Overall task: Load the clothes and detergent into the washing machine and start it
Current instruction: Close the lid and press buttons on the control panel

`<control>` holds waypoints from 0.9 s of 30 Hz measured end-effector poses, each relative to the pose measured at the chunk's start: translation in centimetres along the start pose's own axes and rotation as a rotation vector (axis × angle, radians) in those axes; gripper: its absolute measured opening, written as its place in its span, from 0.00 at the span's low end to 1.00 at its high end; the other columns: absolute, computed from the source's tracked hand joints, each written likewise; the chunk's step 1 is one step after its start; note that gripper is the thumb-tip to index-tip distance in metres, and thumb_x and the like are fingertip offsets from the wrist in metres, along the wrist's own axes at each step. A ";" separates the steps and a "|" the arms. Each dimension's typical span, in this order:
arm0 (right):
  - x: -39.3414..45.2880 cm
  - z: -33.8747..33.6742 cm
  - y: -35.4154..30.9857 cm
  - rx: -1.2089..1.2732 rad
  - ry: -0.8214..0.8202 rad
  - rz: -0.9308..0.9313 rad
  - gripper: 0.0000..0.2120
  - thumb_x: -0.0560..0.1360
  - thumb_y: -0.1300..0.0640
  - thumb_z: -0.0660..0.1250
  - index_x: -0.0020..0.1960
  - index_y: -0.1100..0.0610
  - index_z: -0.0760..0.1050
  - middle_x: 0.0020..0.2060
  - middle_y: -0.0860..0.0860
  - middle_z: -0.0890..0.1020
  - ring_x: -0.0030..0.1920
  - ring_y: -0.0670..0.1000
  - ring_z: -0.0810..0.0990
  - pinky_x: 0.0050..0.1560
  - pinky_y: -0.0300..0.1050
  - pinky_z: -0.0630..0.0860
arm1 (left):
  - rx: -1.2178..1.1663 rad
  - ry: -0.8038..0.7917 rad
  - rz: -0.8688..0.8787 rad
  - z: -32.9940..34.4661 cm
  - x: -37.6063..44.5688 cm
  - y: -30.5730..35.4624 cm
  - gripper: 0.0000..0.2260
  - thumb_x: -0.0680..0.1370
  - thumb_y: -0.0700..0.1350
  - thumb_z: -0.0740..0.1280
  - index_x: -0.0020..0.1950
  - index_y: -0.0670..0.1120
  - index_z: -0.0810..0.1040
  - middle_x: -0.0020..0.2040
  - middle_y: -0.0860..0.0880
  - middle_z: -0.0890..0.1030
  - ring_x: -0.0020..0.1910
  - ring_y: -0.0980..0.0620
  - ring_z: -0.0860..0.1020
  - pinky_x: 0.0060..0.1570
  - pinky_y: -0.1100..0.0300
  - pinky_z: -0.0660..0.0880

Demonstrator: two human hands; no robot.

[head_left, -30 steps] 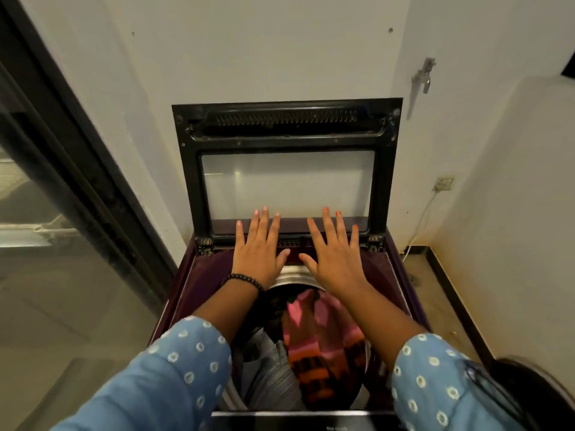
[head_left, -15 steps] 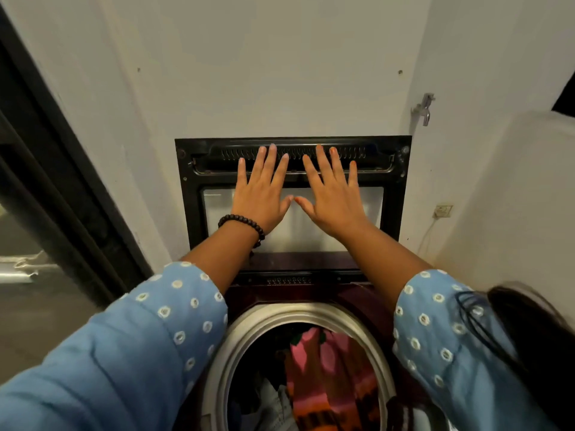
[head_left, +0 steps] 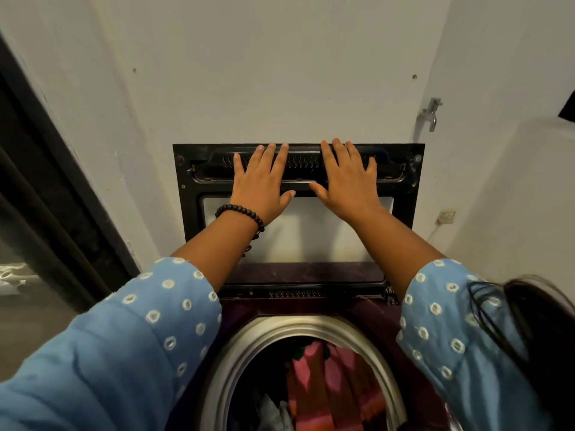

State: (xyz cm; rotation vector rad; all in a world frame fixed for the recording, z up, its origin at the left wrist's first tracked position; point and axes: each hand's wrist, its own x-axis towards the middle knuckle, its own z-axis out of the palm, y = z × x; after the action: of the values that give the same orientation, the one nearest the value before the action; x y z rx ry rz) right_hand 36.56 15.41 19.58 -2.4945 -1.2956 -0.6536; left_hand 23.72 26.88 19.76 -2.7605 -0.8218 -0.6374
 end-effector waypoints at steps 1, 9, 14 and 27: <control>0.0 -0.3 -0.2 0.001 -0.003 0.008 0.38 0.77 0.41 0.62 0.78 0.54 0.49 0.77 0.55 0.56 0.77 0.56 0.52 0.70 0.68 0.57 | -0.004 0.006 -0.006 -0.2 0.0 0.1 0.38 0.78 0.60 0.62 0.79 0.48 0.45 0.79 0.46 0.54 0.78 0.46 0.52 0.74 0.38 0.47; -1.5 -3.0 -0.8 -0.123 0.111 0.005 0.42 0.71 0.37 0.68 0.75 0.56 0.58 0.66 0.55 0.68 0.64 0.58 0.67 0.58 0.59 0.68 | 0.120 0.180 0.052 -2.7 -0.9 0.6 0.37 0.75 0.62 0.64 0.77 0.45 0.57 0.64 0.44 0.71 0.61 0.44 0.70 0.66 0.50 0.66; -2.0 -5.3 -1.4 -0.137 0.124 -0.009 0.31 0.70 0.37 0.70 0.64 0.56 0.70 0.60 0.54 0.71 0.60 0.56 0.69 0.55 0.54 0.68 | 0.153 0.156 0.040 -5.3 -1.9 1.3 0.30 0.75 0.62 0.65 0.71 0.47 0.67 0.59 0.45 0.70 0.58 0.46 0.70 0.53 0.54 0.71; -6.9 -9.5 -2.1 -0.094 0.116 -0.050 0.29 0.68 0.37 0.72 0.58 0.56 0.72 0.55 0.53 0.71 0.55 0.55 0.69 0.53 0.50 0.66 | -0.033 0.170 0.076 -8.9 -6.5 2.4 0.20 0.75 0.56 0.69 0.59 0.46 0.70 0.54 0.47 0.77 0.49 0.47 0.76 0.47 0.56 0.72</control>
State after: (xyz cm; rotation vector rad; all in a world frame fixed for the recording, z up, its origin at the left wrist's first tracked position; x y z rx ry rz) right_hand 28.74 7.75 24.39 -2.4630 -1.3170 -0.8760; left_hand 17.05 19.15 24.60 -2.7049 -0.6728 -0.8637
